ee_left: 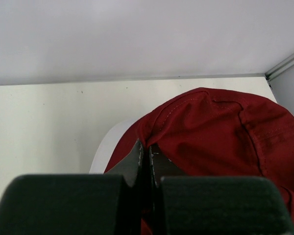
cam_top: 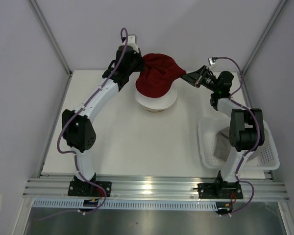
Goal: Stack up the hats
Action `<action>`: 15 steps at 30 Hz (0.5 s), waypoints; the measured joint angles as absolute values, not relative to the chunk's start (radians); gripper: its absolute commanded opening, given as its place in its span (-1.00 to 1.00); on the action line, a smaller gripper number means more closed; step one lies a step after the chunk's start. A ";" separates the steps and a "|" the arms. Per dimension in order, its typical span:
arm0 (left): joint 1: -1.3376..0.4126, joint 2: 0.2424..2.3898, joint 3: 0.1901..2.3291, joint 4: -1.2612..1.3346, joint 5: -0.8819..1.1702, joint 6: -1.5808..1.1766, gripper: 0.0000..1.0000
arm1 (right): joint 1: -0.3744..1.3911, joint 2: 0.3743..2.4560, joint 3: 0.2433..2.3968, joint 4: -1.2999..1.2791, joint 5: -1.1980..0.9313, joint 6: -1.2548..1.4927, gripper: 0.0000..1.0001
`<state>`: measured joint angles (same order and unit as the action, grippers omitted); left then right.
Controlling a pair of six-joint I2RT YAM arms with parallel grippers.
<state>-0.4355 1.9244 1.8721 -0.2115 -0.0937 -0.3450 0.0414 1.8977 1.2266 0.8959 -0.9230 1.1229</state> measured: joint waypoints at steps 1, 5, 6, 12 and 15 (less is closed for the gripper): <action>-0.435 1.924 1.864 -0.208 -0.092 -0.348 -0.99 | 0.040 1.890 1.216 0.883 -0.925 1.117 -0.92; -0.435 1.924 1.853 -0.200 -0.090 -0.350 -0.99 | 0.041 1.830 1.163 0.804 -0.923 1.047 -0.90; -0.435 1.924 1.852 -0.199 -0.091 -0.350 -0.98 | 0.042 1.819 1.163 0.770 -0.920 1.028 -0.90; -0.435 1.924 1.804 -0.164 -0.096 -0.346 -0.99 | 0.044 1.741 1.163 0.496 -0.880 0.849 -0.76; -0.435 1.922 1.760 -0.148 -0.101 -0.342 -0.99 | 0.044 1.702 1.163 0.352 -0.832 0.762 -0.57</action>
<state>-0.4351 1.9224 1.7599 -0.1478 -0.1009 -0.3420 0.0437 1.7023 1.1629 0.3515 -0.8322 0.7616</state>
